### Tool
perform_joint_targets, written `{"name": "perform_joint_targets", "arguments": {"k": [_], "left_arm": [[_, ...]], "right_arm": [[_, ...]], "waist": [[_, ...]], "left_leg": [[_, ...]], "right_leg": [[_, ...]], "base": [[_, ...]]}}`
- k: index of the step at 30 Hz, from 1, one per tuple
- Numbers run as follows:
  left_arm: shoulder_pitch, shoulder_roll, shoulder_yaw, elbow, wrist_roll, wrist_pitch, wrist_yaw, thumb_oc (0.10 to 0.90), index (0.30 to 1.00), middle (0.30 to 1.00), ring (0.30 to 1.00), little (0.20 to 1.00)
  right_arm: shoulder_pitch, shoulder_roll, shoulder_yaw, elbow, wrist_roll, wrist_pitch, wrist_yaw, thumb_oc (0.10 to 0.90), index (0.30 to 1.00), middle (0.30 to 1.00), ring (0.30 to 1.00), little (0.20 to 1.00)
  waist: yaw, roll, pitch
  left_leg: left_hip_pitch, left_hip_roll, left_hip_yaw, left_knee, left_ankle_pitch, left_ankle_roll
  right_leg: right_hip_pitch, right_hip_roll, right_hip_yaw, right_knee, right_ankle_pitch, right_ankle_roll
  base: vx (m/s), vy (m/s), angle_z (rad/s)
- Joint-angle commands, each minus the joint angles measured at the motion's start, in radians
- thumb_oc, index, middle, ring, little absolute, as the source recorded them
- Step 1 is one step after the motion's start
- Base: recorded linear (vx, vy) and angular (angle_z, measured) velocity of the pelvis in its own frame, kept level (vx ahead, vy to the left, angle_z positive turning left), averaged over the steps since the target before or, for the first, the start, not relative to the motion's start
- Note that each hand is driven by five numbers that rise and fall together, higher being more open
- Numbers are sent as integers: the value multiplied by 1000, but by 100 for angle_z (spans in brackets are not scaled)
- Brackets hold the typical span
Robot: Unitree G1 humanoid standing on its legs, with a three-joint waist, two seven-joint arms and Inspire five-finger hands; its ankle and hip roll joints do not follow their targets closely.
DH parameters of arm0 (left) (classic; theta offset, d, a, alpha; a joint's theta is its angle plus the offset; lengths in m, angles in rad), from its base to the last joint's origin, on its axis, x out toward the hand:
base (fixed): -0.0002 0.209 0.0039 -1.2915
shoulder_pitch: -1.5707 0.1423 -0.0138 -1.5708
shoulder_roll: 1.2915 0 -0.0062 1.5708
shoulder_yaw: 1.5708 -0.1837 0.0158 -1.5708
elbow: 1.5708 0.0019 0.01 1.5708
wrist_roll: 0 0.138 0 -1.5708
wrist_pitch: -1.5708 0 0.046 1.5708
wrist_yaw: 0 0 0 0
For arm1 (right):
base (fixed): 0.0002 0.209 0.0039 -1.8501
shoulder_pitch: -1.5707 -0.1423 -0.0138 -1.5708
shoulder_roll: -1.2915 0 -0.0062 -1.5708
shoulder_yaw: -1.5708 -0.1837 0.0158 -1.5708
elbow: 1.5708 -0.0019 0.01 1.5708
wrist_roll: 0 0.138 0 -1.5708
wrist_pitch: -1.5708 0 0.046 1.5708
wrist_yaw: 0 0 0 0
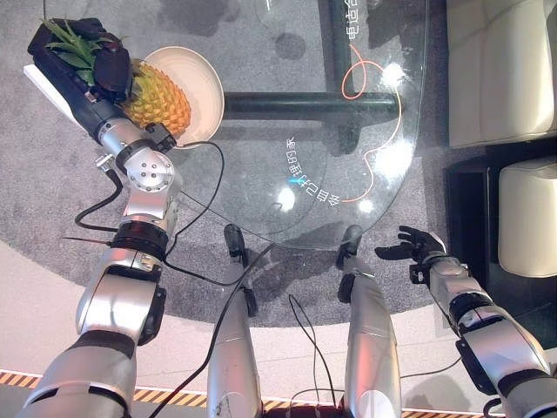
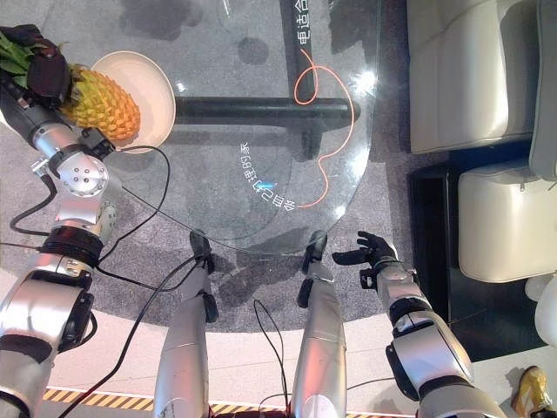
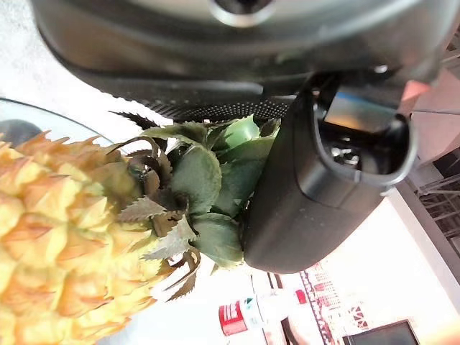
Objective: Pick up the fruit to the plate
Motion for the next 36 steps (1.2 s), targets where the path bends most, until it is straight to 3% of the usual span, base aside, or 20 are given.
{"name": "perform_joint_targets", "arguments": {"k": [1, 23, 29, 36], "left_arm": [[-198, 111, 8, -9, 109, -78, 18, 100, 300, 300, 300, 200], [-292, 130, -56, 54, 146, -58, 40, 100, 300, 300, 300, 200], [-306, 138, -67, 78, 152, -50, 47, 235, 415, 415, 415, 335], [-319, 144, -75, 102, 155, -53, 49, 287, 460, 460, 460, 387]], "right_arm": [[-10, -21, 15, 21, 34, 8, -1, 800, 900, 900, 900, 900], [-22, -24, 28, 18, 33, 2, 7, 800, 900, 900, 900, 900], [-24, -30, 34, 12, 37, -1, 9, 800, 900, 900, 900, 900], [-24, -32, 40, 10, 38, -12, 8, 800, 900, 900, 900, 900]], "waist": [[20, -33, -25], [3, -44, -25], [-2, -47, -25], [-4, -52, -25]], "left_leg": [[-60, 37, -44, 168, -136, -42], [-71, 37, -42, 177, -138, -45], [-76, 39, -42, 181, -138, -46], [-84, 38, -42, 185, -138, -46]], "right_leg": [[20, 2, 1, -73, 20, 27], [10, 11, 7, -75, 23, 26], [5, 12, 11, -76, 25, 26], [-3, 15, 12, -75, 28, 25]], "base": [[0, 0, 0], [0, 0, 0], [0, 0, 0], [0, 0, 0]]}}
